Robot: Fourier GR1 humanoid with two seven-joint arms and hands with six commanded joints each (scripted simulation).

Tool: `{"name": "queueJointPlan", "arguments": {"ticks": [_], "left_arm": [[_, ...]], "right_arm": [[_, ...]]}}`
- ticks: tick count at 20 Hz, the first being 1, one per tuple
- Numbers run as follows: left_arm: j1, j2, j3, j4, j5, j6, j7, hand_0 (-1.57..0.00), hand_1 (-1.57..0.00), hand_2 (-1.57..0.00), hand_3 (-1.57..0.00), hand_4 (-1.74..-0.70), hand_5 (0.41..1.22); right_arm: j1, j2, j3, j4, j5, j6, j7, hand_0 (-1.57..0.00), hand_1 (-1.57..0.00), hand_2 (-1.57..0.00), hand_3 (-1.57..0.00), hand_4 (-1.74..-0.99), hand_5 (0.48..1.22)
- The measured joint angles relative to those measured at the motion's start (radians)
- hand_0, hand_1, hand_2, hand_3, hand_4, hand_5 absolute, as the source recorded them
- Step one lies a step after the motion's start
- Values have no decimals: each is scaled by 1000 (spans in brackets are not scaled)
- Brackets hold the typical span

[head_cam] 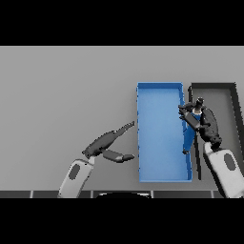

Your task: Pick up the blue pipe and place it into the blue bin.

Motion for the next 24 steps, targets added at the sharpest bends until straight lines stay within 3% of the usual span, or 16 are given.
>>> {"name": "queueJointPlan", "arguments": {"ticks": [1, 2, 4, 6, 9, 12, 14, 20, 24], "left_arm": [[7, -2, -2, -6, 2, 2, -1, 1, 1, 1, 1, -883, 421], [-1, -1, 4, 4, 1, 3, 6, 1, 1, 1, 1, -882, 421], [-1, 2, 6, 4, 3, 1, -1, 1, 1, 1, 1, -878, 422], [-6, -2, 3, 9, 1, 2, -4, 1, 1, 1, 1, -878, 427], [7, -5, -5, 2, 3, -1, -1, 1, 1, 1, 1, -881, 429], [4, 9, 9, -8, 17, -8, -4, 1, 1, 1, 1, -886, 428], [6, 2, 2, -14, 17, -7, 7, 1, 1, 1, 1, -885, 426], [18, 1, -6, -13, -2, 6, 4, 1, 1, 1, 1, -887, 429], [23, 4, -4, -12, -6, 10, 0, 1, 1, 1, 1, -886, 431]], "right_arm": [[3, -22, 46, 13, -11, -42, 10, -1571, -1548, -1571, -847, -1741, 1221], [-13, -53, 90, 32, -37, -88, 9, -1465, -1336, -1339, -788, -1678, 1221], [-24, -88, 142, 62, -68, -104, 8, -937, -855, -856, -504, -1503, 1221], [-71, -188, 247, 96, -162, -171, 0, -599, -547, -548, -322, -1337, 1221], [-174, -298, 413, 117, -229, -123, -18, -306, -279, -280, -164, -1175, 1084], [-231, -344, 506, 128, -229, -85, 8, -156, -143, -143, -84, -1083, 934], [-243, -362, 548, 144, -261, -87, 11, -100, -91, -91, -53, -1071, 868], [-329, -403, 689, 178, -307, -91, 10, -25, -23, -23, -13, -1036, 713], [-367, -422, 738, 187, -323, -100, 10, -10, -9, -9, -5, -1020, 666]]}}
